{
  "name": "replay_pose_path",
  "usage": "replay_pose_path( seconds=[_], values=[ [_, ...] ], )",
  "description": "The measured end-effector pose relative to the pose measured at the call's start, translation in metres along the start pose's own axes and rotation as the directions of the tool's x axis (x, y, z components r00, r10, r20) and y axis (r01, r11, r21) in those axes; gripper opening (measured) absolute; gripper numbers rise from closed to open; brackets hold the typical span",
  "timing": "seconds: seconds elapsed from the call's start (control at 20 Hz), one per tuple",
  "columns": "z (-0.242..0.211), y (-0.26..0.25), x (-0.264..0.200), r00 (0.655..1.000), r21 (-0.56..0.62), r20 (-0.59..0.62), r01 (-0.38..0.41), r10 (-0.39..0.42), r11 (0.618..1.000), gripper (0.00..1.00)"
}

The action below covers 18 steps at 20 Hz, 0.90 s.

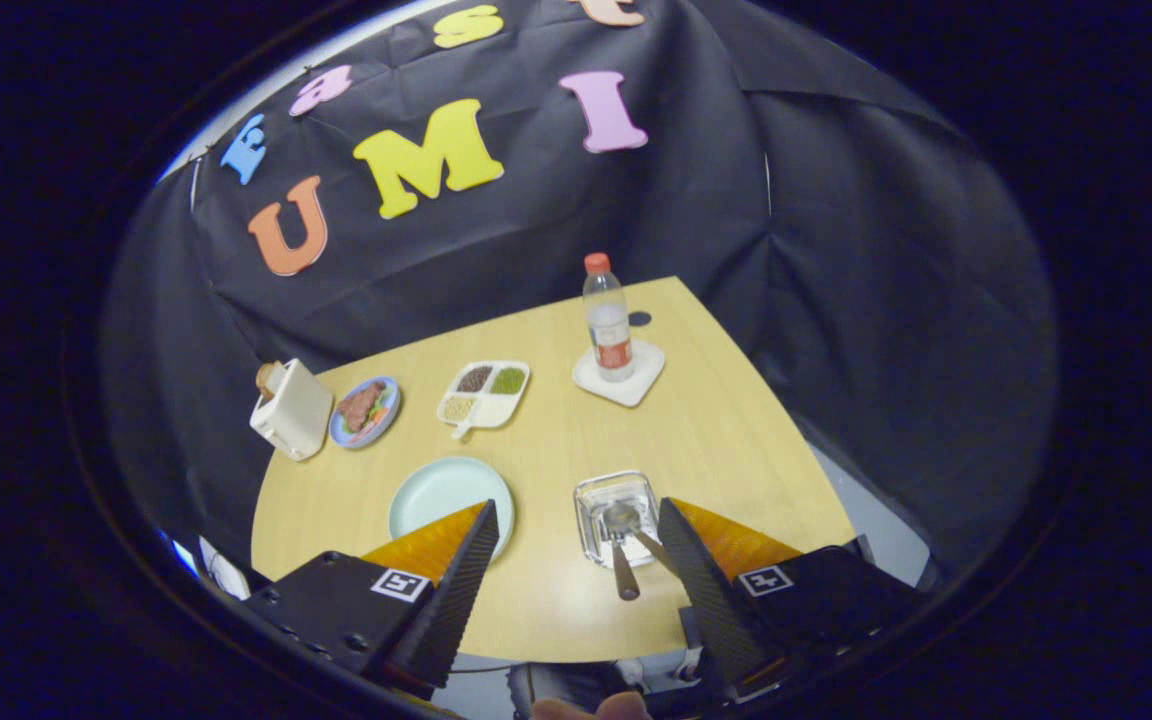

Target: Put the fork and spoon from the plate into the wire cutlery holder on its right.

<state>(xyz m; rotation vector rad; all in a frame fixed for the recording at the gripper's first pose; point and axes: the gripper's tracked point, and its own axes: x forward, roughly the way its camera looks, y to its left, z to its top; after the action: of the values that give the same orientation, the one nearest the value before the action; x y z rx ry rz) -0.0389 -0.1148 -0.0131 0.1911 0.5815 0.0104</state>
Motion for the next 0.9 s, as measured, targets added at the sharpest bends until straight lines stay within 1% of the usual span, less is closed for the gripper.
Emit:
replay_pose_path(
  seconds=[0.1,0.2,0.35,0.5,0.6,0.85,0.9],
  values=[
    [0.015,0.012,-0.006,0.990,-0.054,0.138,0.013,-0.005,0.998,0.95],
    [0.019,0.033,-0.014,0.973,-0.089,0.231,0.006,0.014,0.996,0.96],
    [0.008,0.068,-0.024,0.953,-0.108,0.294,-0.038,0.068,0.993,0.96],
    [0.000,0.094,-0.030,0.925,-0.130,0.368,-0.050,0.095,0.990,0.96],
    [-0.005,0.109,-0.031,0.913,-0.125,0.393,-0.068,0.112,0.990,0.96],
    [-0.009,0.130,-0.024,0.875,-0.141,0.472,-0.046,0.108,0.989,0.96],
    [-0.012,0.138,-0.022,0.870,-0.155,0.476,-0.055,0.124,0.986,0.96]
  ],
)
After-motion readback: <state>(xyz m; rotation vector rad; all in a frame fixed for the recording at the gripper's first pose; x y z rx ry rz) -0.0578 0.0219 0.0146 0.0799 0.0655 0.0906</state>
